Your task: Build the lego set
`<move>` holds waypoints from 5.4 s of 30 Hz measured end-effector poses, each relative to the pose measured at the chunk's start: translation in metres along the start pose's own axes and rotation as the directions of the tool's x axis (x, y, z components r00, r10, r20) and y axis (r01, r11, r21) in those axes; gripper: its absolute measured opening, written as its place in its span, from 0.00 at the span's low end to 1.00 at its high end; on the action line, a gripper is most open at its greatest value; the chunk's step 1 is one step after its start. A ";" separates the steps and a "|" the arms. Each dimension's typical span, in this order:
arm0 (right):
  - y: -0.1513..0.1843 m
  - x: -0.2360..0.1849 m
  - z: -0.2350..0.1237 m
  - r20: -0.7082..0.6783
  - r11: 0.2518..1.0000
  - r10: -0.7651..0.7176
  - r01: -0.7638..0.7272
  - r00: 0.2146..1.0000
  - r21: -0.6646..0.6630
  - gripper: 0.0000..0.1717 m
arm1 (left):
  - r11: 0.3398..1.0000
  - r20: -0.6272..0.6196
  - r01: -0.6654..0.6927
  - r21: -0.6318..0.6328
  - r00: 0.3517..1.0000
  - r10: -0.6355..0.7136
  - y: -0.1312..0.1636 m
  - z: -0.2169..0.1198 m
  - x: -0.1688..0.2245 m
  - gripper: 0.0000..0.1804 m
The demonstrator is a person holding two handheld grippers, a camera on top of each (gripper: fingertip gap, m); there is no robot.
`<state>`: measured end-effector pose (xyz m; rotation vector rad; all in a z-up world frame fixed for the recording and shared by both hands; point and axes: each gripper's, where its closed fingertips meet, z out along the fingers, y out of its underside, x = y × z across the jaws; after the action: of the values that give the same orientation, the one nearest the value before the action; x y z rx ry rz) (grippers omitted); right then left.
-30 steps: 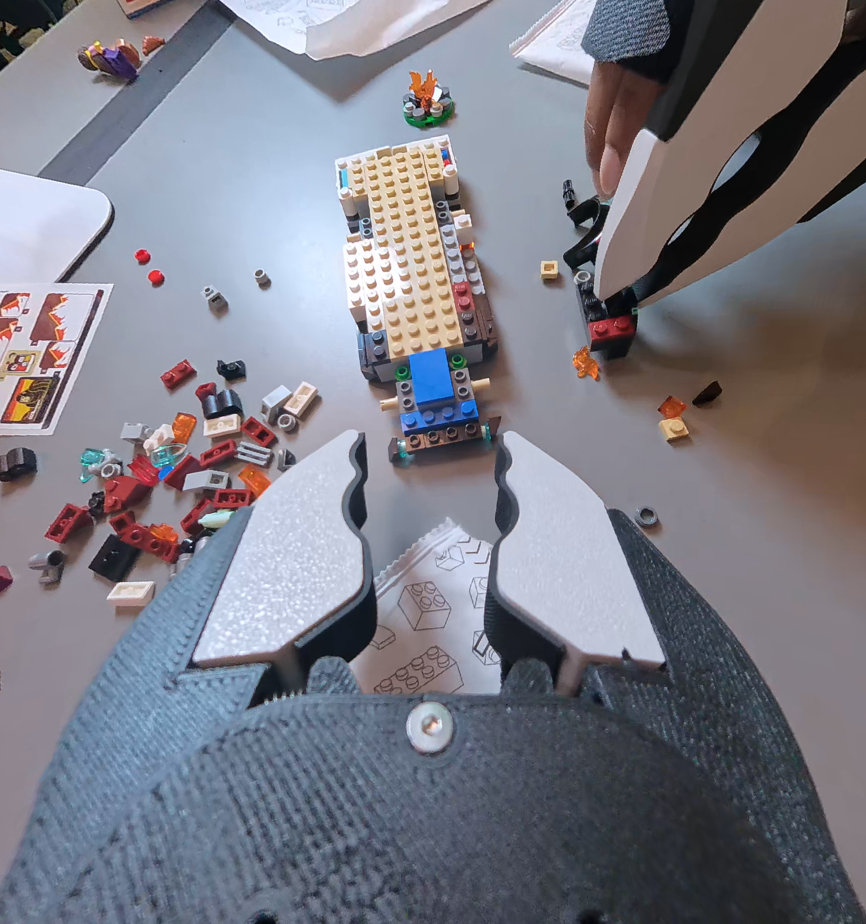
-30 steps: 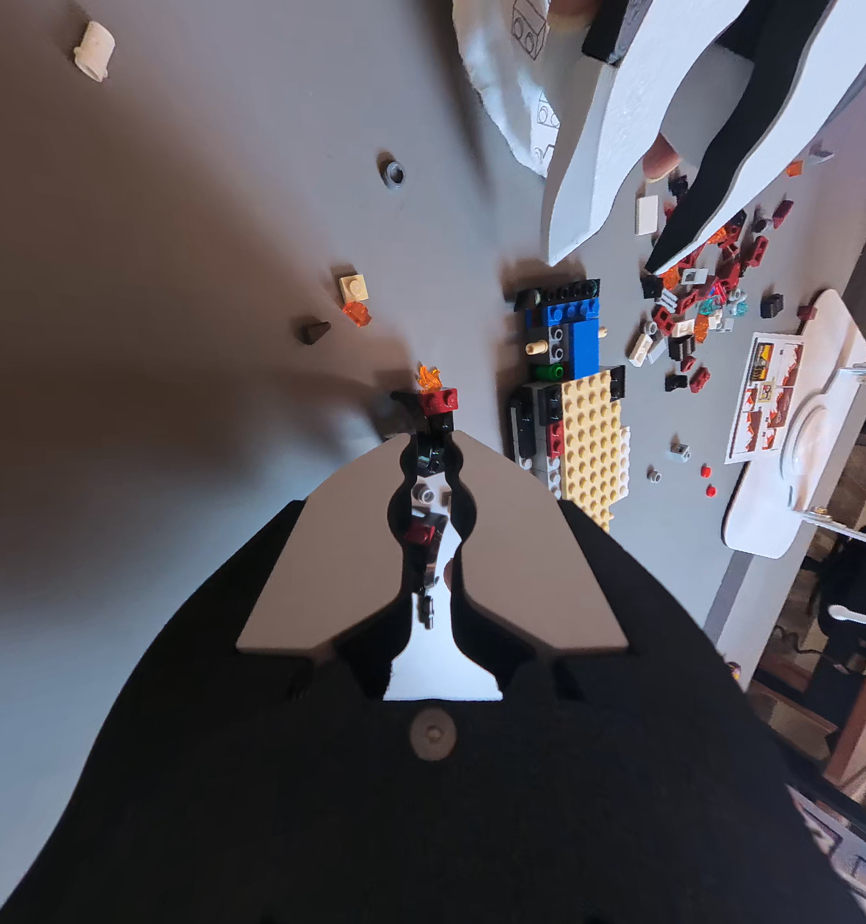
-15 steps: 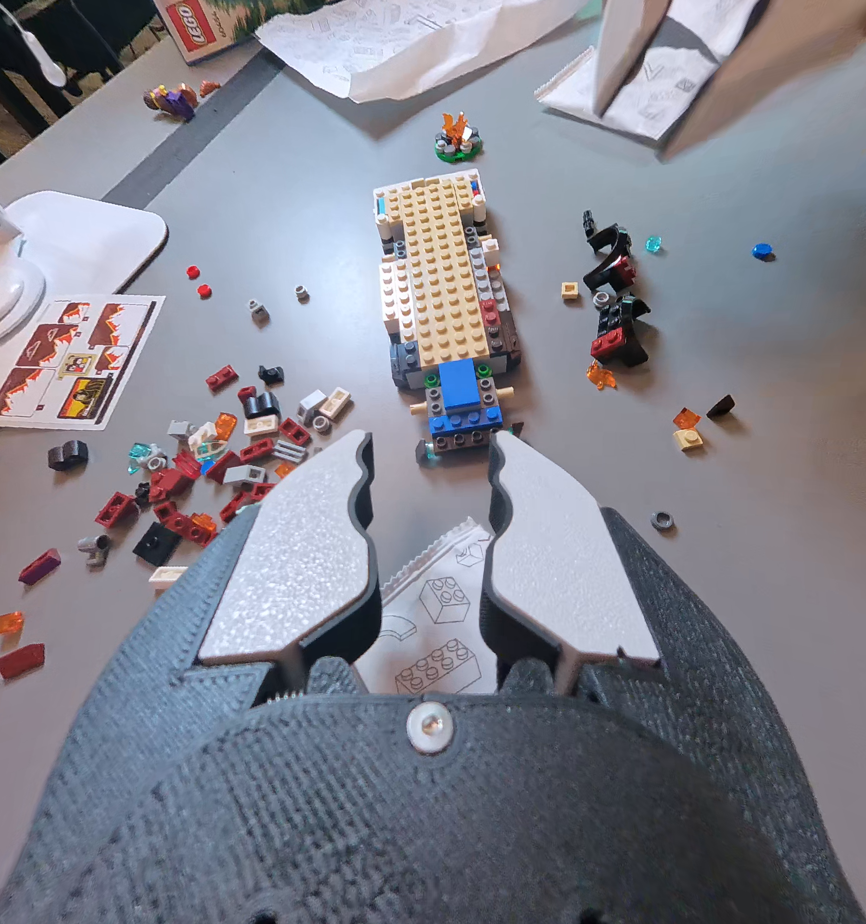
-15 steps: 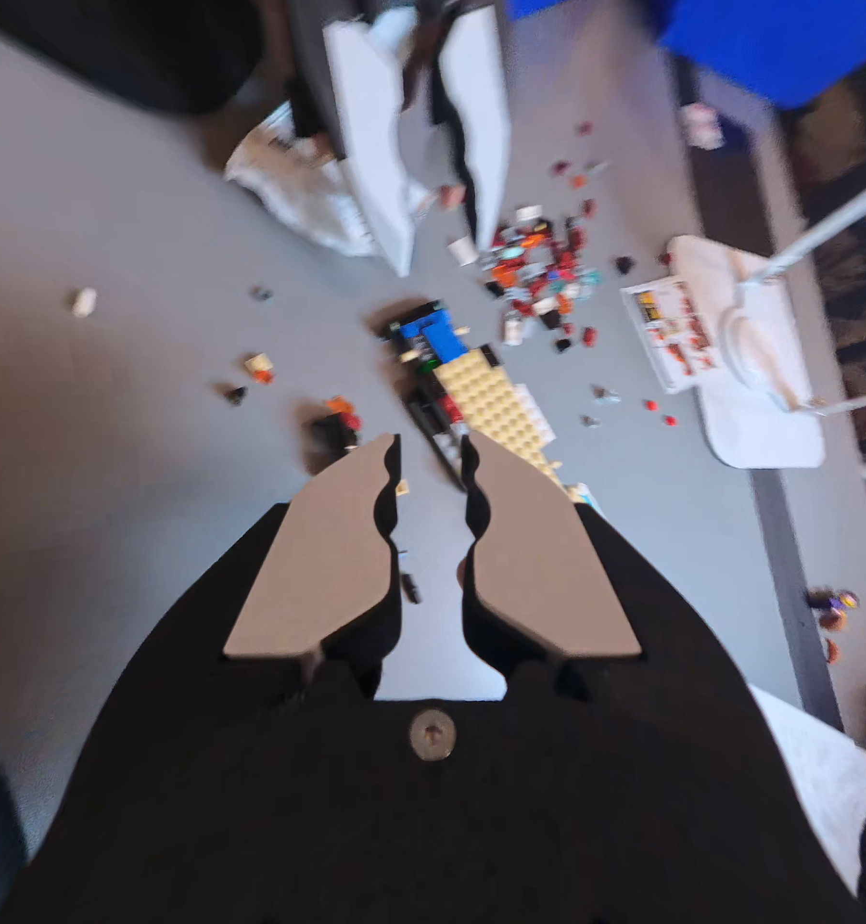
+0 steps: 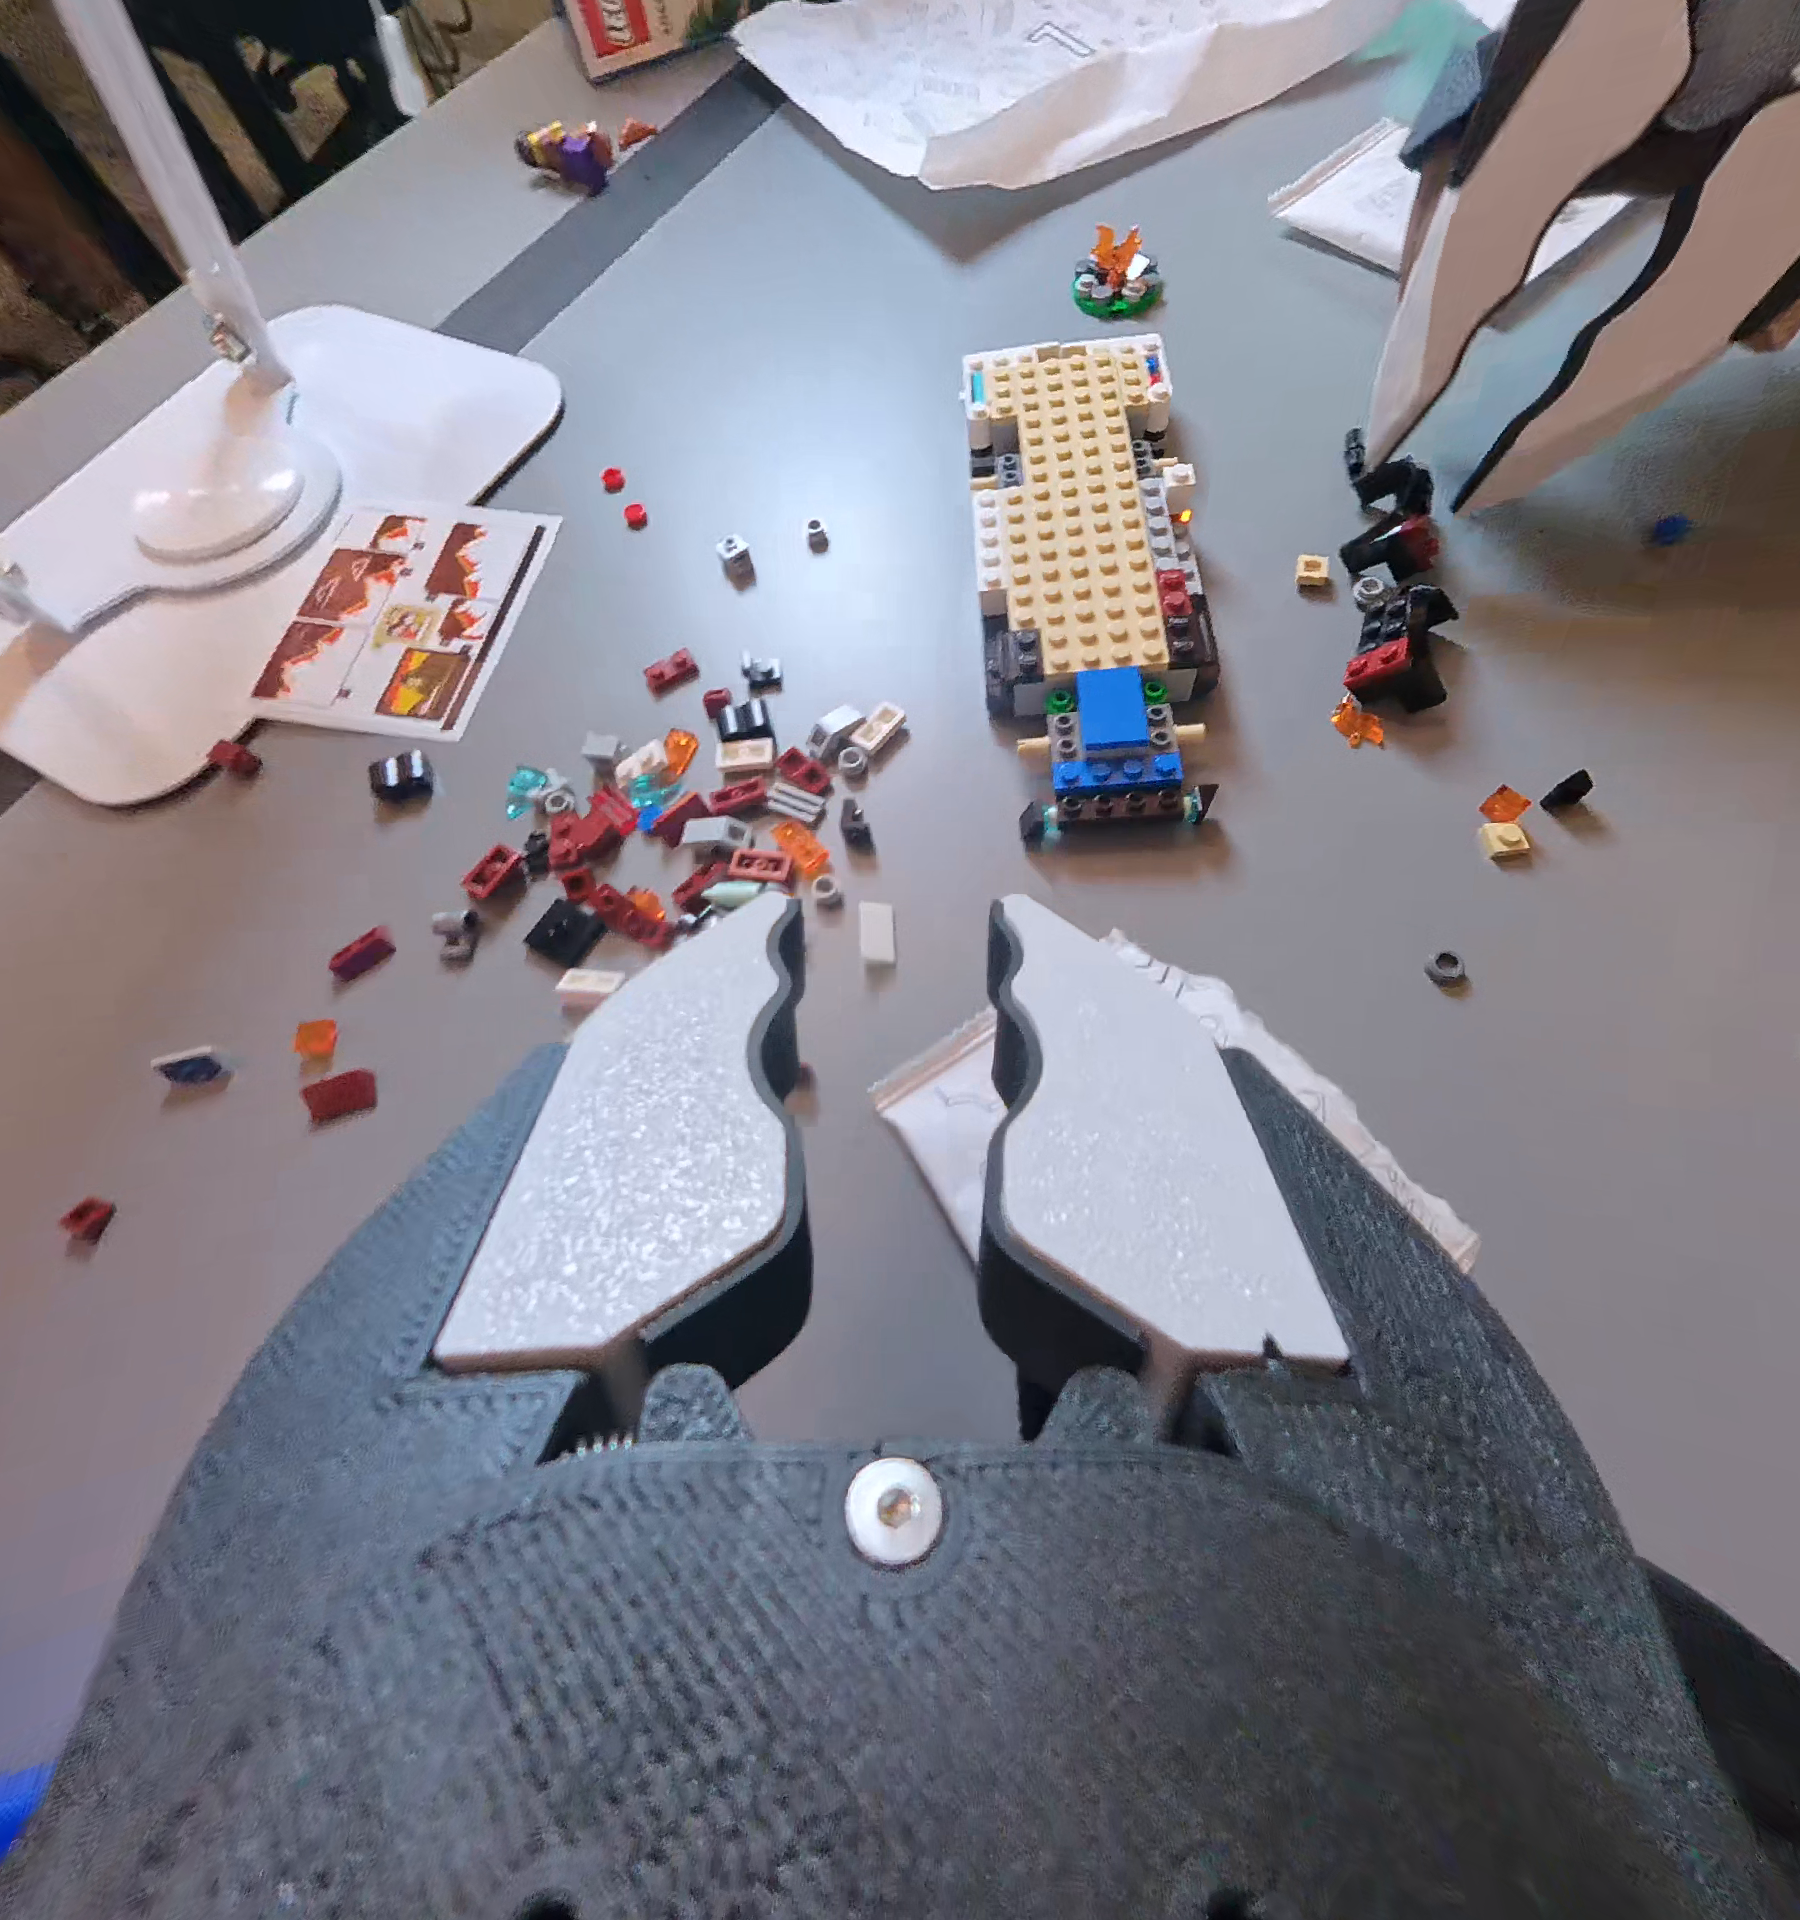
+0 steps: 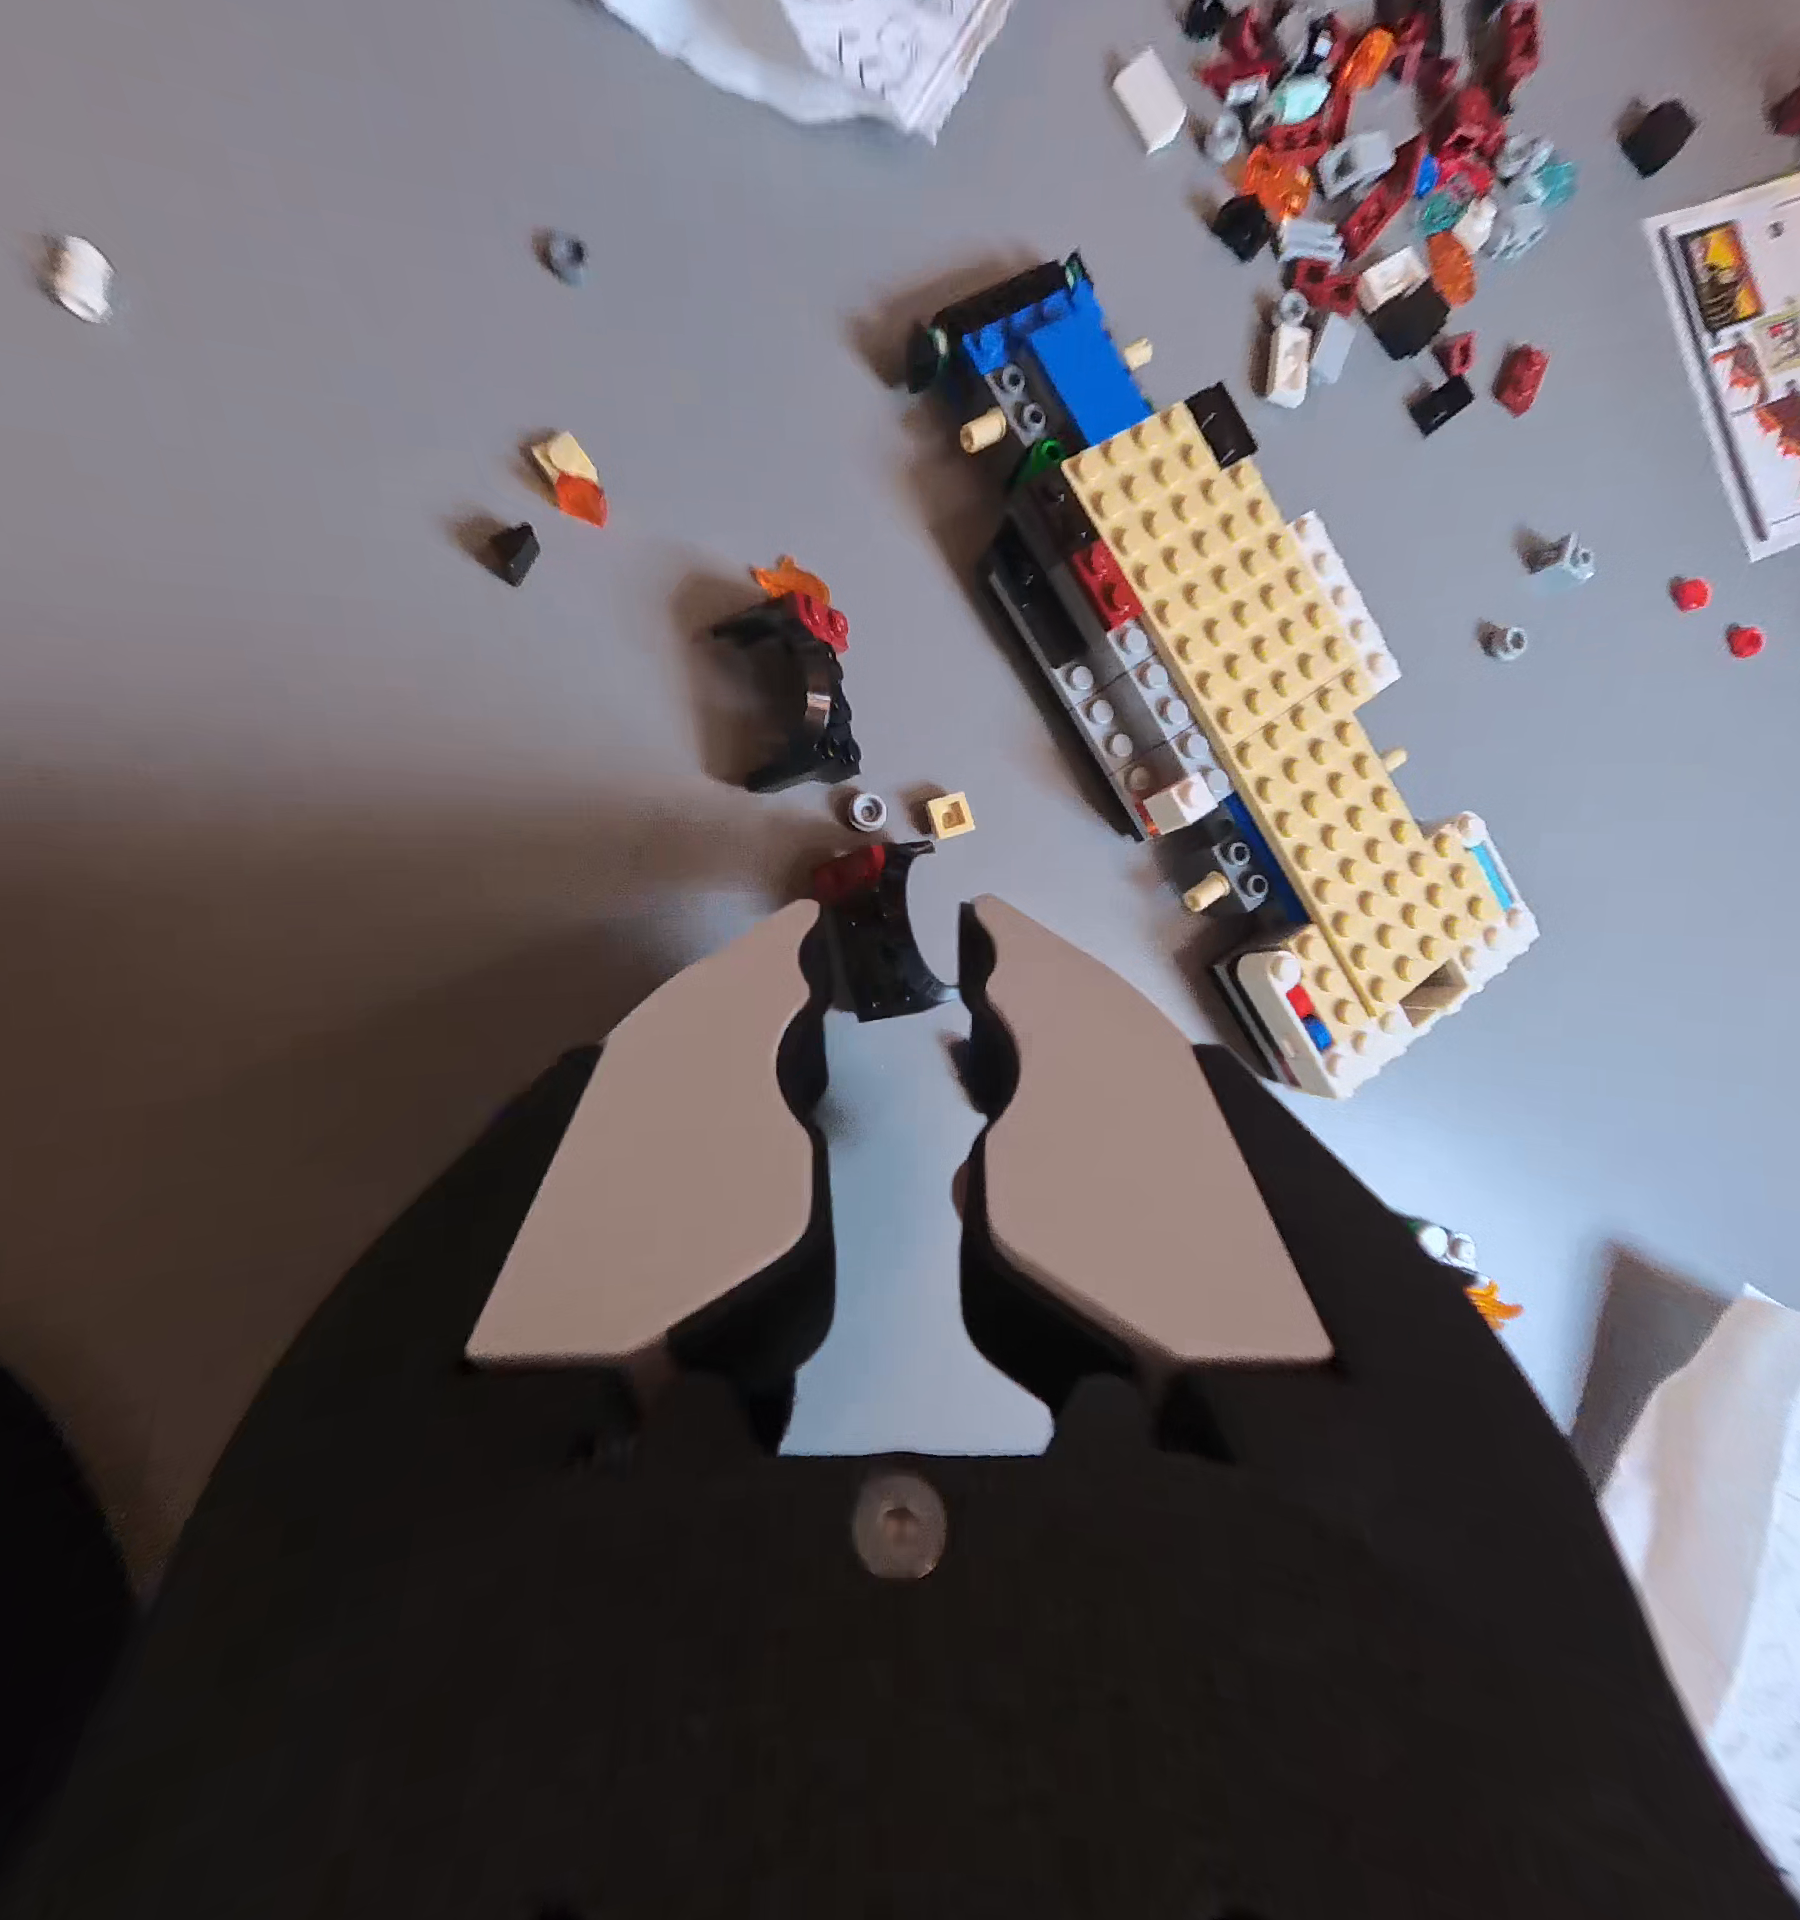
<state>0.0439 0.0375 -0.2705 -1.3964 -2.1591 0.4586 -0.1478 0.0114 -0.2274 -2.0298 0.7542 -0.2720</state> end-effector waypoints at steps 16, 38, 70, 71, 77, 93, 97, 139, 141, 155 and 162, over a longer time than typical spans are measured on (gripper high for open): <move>0.063 0.060 -0.014 -0.146 0.982 0.116 -0.136 0.982 -0.135 0.07 | 0.944 -0.066 0.329 -0.029 0.941 -0.331 0.054 -0.044 0.018 0.31; -0.034 0.043 -0.013 -0.260 0.957 0.068 0.010 0.963 0.290 0.09 | 0.878 0.048 0.170 -0.448 0.985 -0.166 0.062 0.011 0.049 0.45; -0.088 0.421 -0.095 -0.729 0.827 0.508 -0.022 0.459 0.562 0.46 | 0.948 0.363 -0.043 0.314 0.929 -0.078 -0.123 -0.001 -0.148 0.31; -0.088 0.420 -0.095 -0.734 0.826 0.507 -0.012 0.452 0.563 0.45 | 0.955 0.382 -0.048 0.292 0.921 -0.071 -0.125 0.004 -0.158 0.29; -0.094 0.410 -0.085 -0.746 0.845 0.467 0.008 0.475 0.535 0.39 | 0.977 0.532 -0.158 0.142 0.845 0.059 -0.142 0.041 -0.210 0.22; -0.088 0.389 -0.068 -0.629 0.821 0.494 -0.083 0.600 0.565 0.25 | 0.967 0.666 -0.235 0.096 0.737 0.113 -0.158 0.061 -0.228 0.02; -0.089 0.385 -0.067 -0.613 0.818 0.496 -0.093 0.615 0.568 0.24 | 0.967 0.666 -0.229 0.113 0.740 0.097 -0.158 0.061 -0.227 0.02; -0.136 0.322 -0.076 -0.393 0.781 0.412 -0.096 0.822 0.617 0.00 | 0.675 0.237 0.330 0.660 0.761 -0.604 -0.122 0.005 -0.257 0.02; -0.145 0.311 -0.070 -0.358 0.784 0.390 -0.102 0.849 0.612 0.00 | 0.653 0.205 0.366 0.663 0.750 -0.629 -0.113 0.005 -0.256 0.03; -0.269 0.191 0.040 0.065 0.810 -0.015 -0.026 0.998 0.586 0.20 | 0.597 0.099 0.466 0.653 0.729 -0.677 -0.087 0.005 -0.249 0.00; -0.248 0.257 -0.068 -0.363 0.535 0.258 0.180 0.895 0.825 0.00 | 0.583 0.083 0.480 0.656 0.721 -0.688 -0.082 0.005 -0.251 0.00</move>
<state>-0.1832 0.1699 -0.0190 -0.8362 -1.1869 0.9465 -0.3104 0.1995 -0.1372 -1.5710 -0.2676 -0.4700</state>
